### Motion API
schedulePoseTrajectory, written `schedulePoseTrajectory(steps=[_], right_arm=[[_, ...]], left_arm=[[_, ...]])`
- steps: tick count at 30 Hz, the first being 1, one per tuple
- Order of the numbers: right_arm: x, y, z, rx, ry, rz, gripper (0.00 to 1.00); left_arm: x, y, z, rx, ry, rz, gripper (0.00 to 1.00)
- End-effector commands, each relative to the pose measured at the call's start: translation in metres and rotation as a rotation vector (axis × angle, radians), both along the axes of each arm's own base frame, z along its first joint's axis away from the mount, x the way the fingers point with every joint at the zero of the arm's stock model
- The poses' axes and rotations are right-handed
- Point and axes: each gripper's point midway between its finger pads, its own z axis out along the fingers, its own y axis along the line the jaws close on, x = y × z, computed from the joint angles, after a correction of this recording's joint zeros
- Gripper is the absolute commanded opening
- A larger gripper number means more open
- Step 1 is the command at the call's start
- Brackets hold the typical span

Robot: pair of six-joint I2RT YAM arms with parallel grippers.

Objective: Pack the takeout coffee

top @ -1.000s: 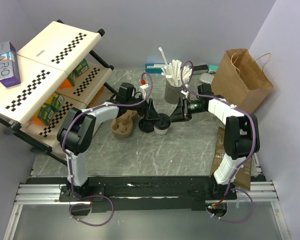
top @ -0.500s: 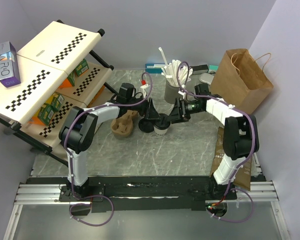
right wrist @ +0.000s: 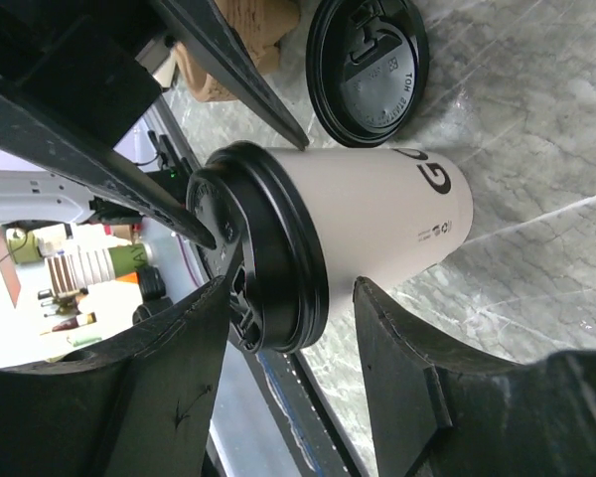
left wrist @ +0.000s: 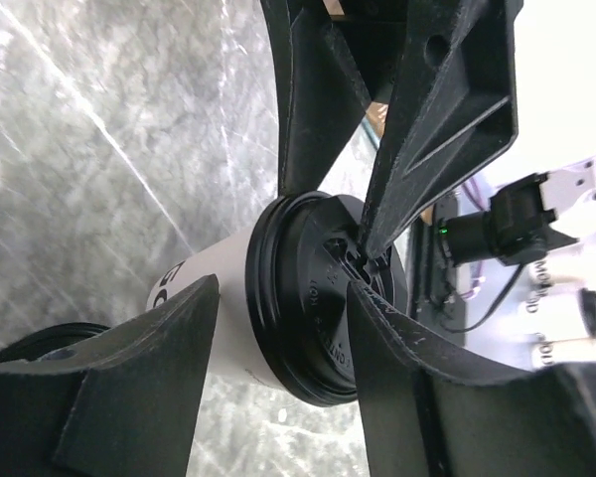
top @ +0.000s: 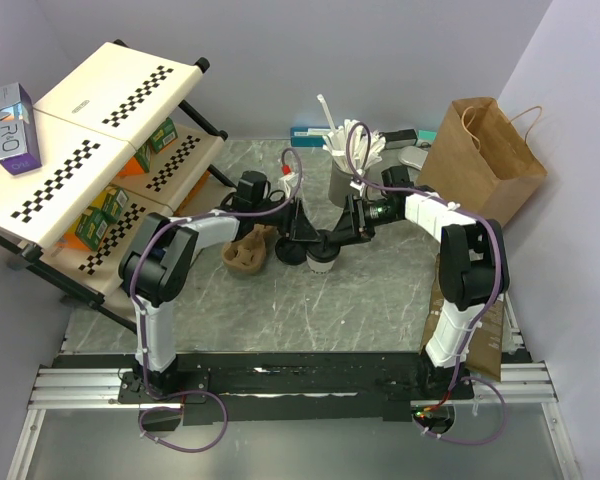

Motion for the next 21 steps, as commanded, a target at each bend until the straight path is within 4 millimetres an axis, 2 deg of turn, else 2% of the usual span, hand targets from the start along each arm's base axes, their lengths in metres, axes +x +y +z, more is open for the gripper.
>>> schedulePoseTrajectory(steps=[1, 5, 9, 16, 21], right_arm=[[0.001, 0.002, 0.019, 0.001, -0.038, 0.017, 0.60], [-0.008, -0.005, 0.018, -0.046, -0.062, 0.040, 0.59], [-0.017, -0.009, 0.012, -0.069, -0.061, 0.090, 0.59], [-0.019, -0.010, 0.016, -0.065, -0.057, 0.121, 0.59], [-0.016, -0.012, 0.018, -0.086, -0.076, 0.127, 0.58]], left_arm=[[-0.012, -0.009, 0.022, -0.073, 0.009, -0.024, 0.59], [-0.023, -0.016, 0.025, -0.098, 0.048, -0.045, 0.55], [-0.027, -0.022, 0.028, -0.125, 0.063, -0.040, 0.56], [-0.011, -0.021, 0.032, -0.084, 0.014, 0.030, 0.77], [-0.012, -0.016, 0.036, -0.052, -0.005, 0.044, 0.80]])
